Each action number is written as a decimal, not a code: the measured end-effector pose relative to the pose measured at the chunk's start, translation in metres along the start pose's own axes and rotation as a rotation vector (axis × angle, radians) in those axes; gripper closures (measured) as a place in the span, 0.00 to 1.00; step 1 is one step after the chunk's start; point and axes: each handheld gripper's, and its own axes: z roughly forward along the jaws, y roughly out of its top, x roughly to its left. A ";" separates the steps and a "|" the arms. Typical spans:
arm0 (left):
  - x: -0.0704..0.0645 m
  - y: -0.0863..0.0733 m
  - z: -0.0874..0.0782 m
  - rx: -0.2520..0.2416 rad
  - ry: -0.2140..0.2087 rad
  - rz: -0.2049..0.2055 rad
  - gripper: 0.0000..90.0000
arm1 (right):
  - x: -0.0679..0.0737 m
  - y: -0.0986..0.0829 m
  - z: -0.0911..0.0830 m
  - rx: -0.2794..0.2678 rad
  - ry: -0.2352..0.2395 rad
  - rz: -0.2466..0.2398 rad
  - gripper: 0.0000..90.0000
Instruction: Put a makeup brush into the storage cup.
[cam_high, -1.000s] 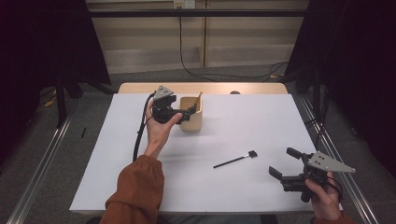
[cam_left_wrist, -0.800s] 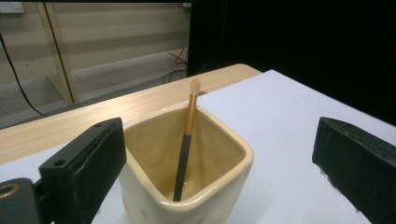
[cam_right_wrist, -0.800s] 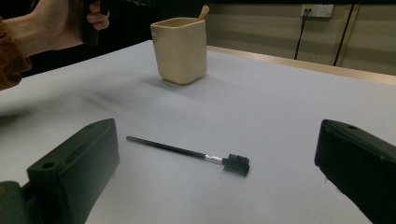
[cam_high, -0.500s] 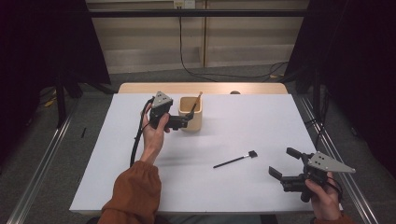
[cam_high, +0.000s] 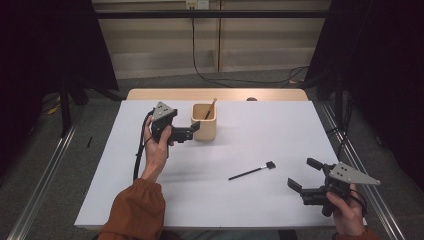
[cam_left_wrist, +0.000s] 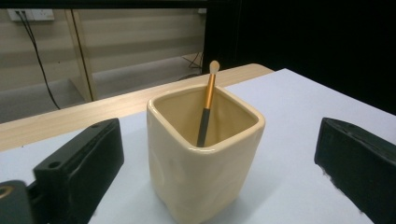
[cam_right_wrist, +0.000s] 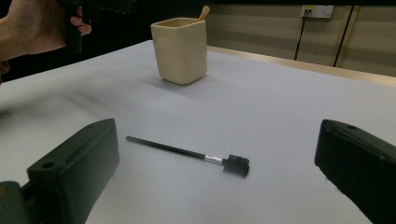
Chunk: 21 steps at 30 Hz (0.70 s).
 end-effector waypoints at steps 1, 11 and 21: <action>0.000 -0.001 -0.002 -0.004 0.003 0.005 0.02 | 0.000 0.000 0.000 0.000 0.001 -0.001 0.00; 0.001 -0.010 -0.023 -0.038 -0.006 -0.017 0.02 | 0.000 0.000 0.000 0.002 -0.003 0.003 0.00; -0.001 -0.021 -0.046 -0.045 0.024 -0.023 0.01 | 0.000 0.000 0.000 0.004 -0.004 0.001 0.00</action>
